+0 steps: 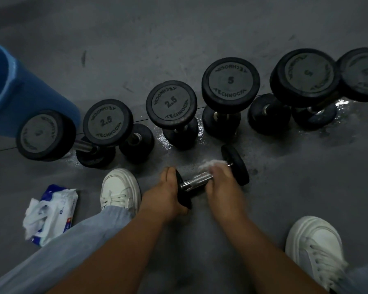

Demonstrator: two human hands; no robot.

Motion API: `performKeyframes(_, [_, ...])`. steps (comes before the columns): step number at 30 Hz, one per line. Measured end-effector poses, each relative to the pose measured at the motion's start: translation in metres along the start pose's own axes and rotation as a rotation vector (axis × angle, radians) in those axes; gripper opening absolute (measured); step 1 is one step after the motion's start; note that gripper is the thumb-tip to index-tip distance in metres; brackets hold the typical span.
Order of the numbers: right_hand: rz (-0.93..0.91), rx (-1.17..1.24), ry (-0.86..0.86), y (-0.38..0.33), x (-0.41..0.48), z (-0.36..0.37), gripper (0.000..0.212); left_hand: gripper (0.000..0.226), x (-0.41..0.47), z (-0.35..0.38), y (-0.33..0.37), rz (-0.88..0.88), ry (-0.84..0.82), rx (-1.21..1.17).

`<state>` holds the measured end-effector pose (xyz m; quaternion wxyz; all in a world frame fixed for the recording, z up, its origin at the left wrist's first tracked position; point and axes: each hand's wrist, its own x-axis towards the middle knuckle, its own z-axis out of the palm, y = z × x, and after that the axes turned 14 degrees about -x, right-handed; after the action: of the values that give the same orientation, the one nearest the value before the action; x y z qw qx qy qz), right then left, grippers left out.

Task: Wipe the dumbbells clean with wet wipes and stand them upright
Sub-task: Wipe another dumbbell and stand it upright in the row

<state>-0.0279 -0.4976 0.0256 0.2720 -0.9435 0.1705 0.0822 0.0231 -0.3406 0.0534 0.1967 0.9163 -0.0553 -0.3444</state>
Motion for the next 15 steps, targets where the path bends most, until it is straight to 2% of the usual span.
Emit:
performKeyframes(1, [0.06,-0.028,0.028,0.004,0.002,-0.001,0.039,0.119,0.001,-0.001,-0.001,-0.003,-0.005,0.001])
performKeyframes(2, [0.043,-0.04,0.013,0.005,0.003,0.0,0.039,0.119,0.001,-0.001,-0.001,-0.004,-0.008,0.002])
performKeyframes(5, [-0.293,0.074,-0.146,-0.005,-0.002,0.008,0.047,0.114,0.0,0.001,0.0,0.005,0.007,0.003])
performKeyframes(6, [-0.292,0.086,-0.13,-0.003,-0.002,0.01,0.048,0.113,-0.001,0.002,0.0,0.004,0.009,0.004])
performKeyframes(8, [-0.077,0.064,-0.001,0.002,0.004,0.011,0.052,0.114,0.001,0.003,-0.002,-0.003,0.013,0.001])
performKeyframes(9, [-0.03,0.035,-0.019,0.001,0.006,0.011,0.056,0.115,0.001,0.003,-0.004,-0.002,0.015,0.0])
performKeyframes(10, [-0.103,0.021,-0.103,-0.005,0.004,0.012,0.06,0.115,0.002,0.004,-0.004,0.003,0.013,0.0])
performKeyframes(12, [-0.337,0.08,-0.252,-0.013,-0.003,0.015,0.052,0.114,0.003,0.005,-0.005,0.013,0.003,-0.004])
performKeyframes(13, [-0.343,0.124,-0.199,-0.012,0.0,0.013,0.043,0.114,0.003,0.005,-0.004,0.012,0.002,-0.004])
performKeyframes(15, [-0.059,0.127,0.015,-0.002,0.012,0.001,0.024,0.115,0.003,0.003,-0.003,0.005,0.008,0.003])
